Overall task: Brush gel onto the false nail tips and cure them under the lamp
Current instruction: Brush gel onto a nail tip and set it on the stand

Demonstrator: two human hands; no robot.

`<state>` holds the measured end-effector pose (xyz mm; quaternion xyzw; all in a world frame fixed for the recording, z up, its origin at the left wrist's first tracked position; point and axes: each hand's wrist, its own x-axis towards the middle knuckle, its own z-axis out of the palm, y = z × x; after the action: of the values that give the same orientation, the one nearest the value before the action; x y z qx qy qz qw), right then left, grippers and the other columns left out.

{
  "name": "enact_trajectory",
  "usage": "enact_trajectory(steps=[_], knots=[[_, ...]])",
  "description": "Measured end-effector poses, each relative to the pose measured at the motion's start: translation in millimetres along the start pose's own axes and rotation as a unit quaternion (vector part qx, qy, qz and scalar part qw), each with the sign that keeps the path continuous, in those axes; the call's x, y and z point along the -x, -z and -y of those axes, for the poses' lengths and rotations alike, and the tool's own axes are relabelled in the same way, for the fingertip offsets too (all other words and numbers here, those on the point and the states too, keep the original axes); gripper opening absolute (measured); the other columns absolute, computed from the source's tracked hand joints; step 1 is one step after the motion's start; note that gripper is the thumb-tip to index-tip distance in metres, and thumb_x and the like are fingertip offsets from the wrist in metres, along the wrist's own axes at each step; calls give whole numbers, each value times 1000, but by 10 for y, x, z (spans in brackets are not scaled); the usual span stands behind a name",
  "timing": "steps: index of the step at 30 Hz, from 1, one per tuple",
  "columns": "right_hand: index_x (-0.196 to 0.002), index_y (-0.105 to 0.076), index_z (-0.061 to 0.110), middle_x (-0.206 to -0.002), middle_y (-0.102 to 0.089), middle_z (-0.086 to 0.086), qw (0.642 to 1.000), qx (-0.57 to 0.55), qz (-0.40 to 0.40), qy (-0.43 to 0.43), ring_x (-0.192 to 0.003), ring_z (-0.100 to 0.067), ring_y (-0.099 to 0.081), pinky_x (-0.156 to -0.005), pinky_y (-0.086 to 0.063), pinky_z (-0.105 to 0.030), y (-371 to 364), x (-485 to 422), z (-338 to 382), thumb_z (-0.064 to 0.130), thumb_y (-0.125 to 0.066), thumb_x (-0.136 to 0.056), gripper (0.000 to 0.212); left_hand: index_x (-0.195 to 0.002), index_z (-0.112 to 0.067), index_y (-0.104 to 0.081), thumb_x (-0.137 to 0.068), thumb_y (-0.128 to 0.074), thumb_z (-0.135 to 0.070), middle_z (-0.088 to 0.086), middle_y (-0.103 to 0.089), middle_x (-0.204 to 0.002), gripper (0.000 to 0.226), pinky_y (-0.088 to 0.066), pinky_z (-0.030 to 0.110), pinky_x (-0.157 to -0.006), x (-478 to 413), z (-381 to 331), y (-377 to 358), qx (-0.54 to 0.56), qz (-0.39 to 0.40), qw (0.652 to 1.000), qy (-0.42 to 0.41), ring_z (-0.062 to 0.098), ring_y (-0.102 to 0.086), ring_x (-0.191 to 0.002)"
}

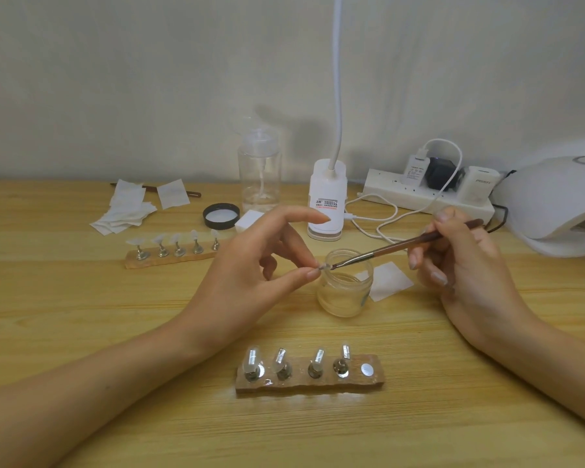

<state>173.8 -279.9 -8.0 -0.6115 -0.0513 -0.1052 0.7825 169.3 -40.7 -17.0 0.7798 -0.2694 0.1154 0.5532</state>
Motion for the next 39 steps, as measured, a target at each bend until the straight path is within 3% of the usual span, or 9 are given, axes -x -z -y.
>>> enact_trajectory(steps=[6, 10, 15, 20, 26, 29, 34, 39], knots=[[-79, -49, 16, -58, -63, -8, 999, -1, 32, 20, -37, -10, -36, -40, -31, -18, -11, 15, 13, 35, -49, -93, 23, -125, -26, -60, -86, -75, -11, -9, -71, -84, 45, -45, 40, -58, 3, 3, 4, -6, -4, 1000, -18, 14, -69, -88], [-79, -47, 14, -54, -60, -6, 1000, 11, 4, 8, -35, -9, -33, -39, -31, -17, 14, -8, -5, 23, -41, -104, 26, -125, -26, -60, -84, -74, -14, -9, -71, -83, 45, -45, 35, -58, 0, 5, 1, 0, -5, 1000, -18, 17, -69, -88], [-80, -49, 15, -59, -64, -7, 999, 6, 44, 31, -37, -10, -36, -39, -31, -17, 6, 12, 4, 35, -48, -95, 25, -125, -26, -60, -85, -74, -14, -8, -71, -85, 45, -46, 37, -59, 1, 5, 6, -1, -2, 1000, -19, 18, -69, -89], [-79, -47, 15, -55, -61, -6, 1000, 10, 9, 17, -35, -9, -34, -39, -32, -16, 23, -10, -10, 25, -42, -103, 26, -125, -26, -60, -84, -74, -14, -6, -72, -85, 44, -46, 37, -59, -1, 0, 7, 0, 0, 1000, -15, 18, -70, -89], [-81, -48, 15, -60, -65, -7, 998, 30, 44, 39, -38, -10, -37, -43, -25, -22, 6, 20, -4, 34, -48, -99, 26, -125, -25, -60, -84, -74, -14, -7, -72, -85, 44, -45, 37, -59, 1, -5, 8, 0, -1, 1000, -16, 18, -69, -89], [-79, -47, 14, -57, -63, -8, 999, 28, 19, 36, -36, -10, -35, -41, -34, -16, 15, 10, -7, 25, -42, -103, 26, -124, -24, -61, -84, -74, -14, -7, -71, -85, 44, -45, 38, -59, 1, -6, 8, -1, -2, 1000, -13, 18, -70, -88], [-73, -55, 25, -60, -64, -7, 997, 16, 32, 65, -37, -12, -37, -41, -30, -20, 21, 24, 9, 30, -45, -101, 30, -124, -24, -61, -86, -75, -10, -8, -71, -85, 44, -44, 39, -59, 1, -4, 6, -1, -1, 1000, -13, 18, -70, -88], [-76, -51, 21, -59, -64, -8, 996, 44, 34, 69, -38, -13, -37, -40, -35, -17, 18, 27, -2, 28, -44, -100, 27, -123, -23, -61, -84, -74, -13, -8, -71, -83, 42, -44, 37, -59, -1, -13, 2, 2, -4, 1000, -9, 14, -70, -85]])
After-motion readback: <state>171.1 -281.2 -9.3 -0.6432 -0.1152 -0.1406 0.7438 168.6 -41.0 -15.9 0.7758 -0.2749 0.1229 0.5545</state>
